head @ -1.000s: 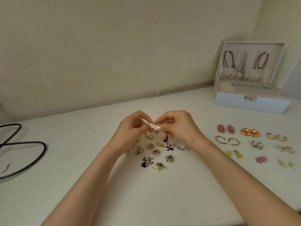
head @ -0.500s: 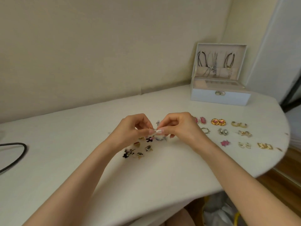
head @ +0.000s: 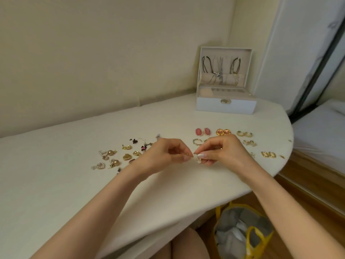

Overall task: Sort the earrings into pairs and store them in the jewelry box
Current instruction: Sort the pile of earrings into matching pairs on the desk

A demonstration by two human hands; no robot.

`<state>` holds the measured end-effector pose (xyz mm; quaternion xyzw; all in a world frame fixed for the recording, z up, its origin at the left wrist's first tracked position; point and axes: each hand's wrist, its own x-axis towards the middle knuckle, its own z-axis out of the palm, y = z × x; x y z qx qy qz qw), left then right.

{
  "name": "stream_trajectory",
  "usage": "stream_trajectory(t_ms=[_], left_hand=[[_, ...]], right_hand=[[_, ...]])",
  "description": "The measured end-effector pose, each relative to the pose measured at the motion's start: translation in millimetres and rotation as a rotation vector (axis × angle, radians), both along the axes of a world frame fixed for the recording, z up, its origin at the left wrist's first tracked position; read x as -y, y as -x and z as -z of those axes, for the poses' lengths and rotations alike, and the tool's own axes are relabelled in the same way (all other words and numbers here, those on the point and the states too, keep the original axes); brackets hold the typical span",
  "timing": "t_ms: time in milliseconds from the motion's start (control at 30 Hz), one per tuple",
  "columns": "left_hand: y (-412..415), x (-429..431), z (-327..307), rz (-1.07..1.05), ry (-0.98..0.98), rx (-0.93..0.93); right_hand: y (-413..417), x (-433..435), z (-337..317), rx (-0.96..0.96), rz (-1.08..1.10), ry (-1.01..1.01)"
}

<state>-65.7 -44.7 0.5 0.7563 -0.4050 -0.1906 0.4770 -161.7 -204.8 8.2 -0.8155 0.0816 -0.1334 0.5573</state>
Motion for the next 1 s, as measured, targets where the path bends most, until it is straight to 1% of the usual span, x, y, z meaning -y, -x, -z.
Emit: stream_trajectory(t_ms=[67,200,433,600,700,767,900,1000], left_hand=[[2,4,2,0.008,-0.017,0.001],[7,13,7,0.047,-0.018,-0.089],[13,28,15,0.077,-0.062,-0.081],[11,33,14,0.056,-0.089,-0.017],[11,35,12,0.031,-0.152,0.100],[10,35,9,-0.009,-0.164,0.132],[8,30,5,0.009,-0.111,0.009],[7,29,7,0.050,-0.116,-0.007]], right_hand=[[4,4,2,-0.016,0.019,0.025],[12,11,6,-0.048,0.031,0.050],[17,18,11,-0.128,0.057,0.121],[17,20,14,-0.147,0.089,0.146],[16,21,14,-0.157,0.092,0.170],[15,21,14,-0.166,0.088,0.167],[14,20,14,-0.163,0.079,0.146],[14,19,13,-0.155,0.064,0.118]])
